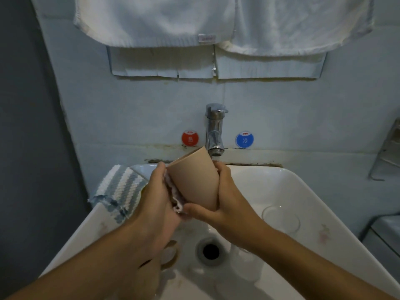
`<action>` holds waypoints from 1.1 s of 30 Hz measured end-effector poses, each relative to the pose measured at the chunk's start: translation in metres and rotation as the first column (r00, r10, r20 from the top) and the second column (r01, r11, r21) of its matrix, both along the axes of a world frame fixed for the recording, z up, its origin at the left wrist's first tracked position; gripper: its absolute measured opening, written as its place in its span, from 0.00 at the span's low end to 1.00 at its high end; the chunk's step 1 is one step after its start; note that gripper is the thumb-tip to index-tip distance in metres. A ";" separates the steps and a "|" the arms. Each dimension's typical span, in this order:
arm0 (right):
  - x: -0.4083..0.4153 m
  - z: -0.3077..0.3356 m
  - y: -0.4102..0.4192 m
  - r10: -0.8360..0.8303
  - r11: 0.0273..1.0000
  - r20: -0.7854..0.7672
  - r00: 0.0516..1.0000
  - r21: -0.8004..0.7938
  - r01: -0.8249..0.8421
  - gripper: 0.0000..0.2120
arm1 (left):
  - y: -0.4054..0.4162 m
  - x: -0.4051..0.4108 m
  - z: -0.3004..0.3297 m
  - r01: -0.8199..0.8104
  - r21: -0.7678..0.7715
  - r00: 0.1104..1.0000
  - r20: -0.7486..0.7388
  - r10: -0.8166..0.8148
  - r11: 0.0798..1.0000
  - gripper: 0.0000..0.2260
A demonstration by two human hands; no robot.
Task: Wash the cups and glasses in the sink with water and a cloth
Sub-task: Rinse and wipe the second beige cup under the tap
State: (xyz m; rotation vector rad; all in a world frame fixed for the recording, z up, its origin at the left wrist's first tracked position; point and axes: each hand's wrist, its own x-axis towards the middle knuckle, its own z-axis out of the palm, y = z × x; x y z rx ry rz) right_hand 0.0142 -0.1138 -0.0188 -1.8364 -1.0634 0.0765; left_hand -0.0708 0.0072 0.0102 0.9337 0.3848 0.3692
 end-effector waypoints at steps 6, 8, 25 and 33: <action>0.006 -0.002 -0.002 0.113 0.994 -0.168 0.979 0.007 -0.113 0.36 | -0.001 -0.004 -0.003 0.072 -0.008 0.997 0.027 -0.071 0.997 0.29; 0.006 0.000 -0.003 0.081 0.997 -0.099 0.992 -0.004 -0.082 0.36 | -0.001 -0.006 -0.004 0.066 -0.016 0.997 0.042 -0.065 0.998 0.29; 0.008 0.002 -0.004 0.095 0.990 -0.050 0.994 -0.095 -0.100 0.38 | -0.003 -0.007 -0.003 0.039 -0.026 0.999 -0.016 -0.040 0.999 0.26; 0.014 -0.004 0.002 -0.104 0.981 0.143 0.984 -0.149 0.126 0.47 | 0.002 -0.007 -0.003 0.108 0.065 0.992 -0.066 -0.104 0.992 0.31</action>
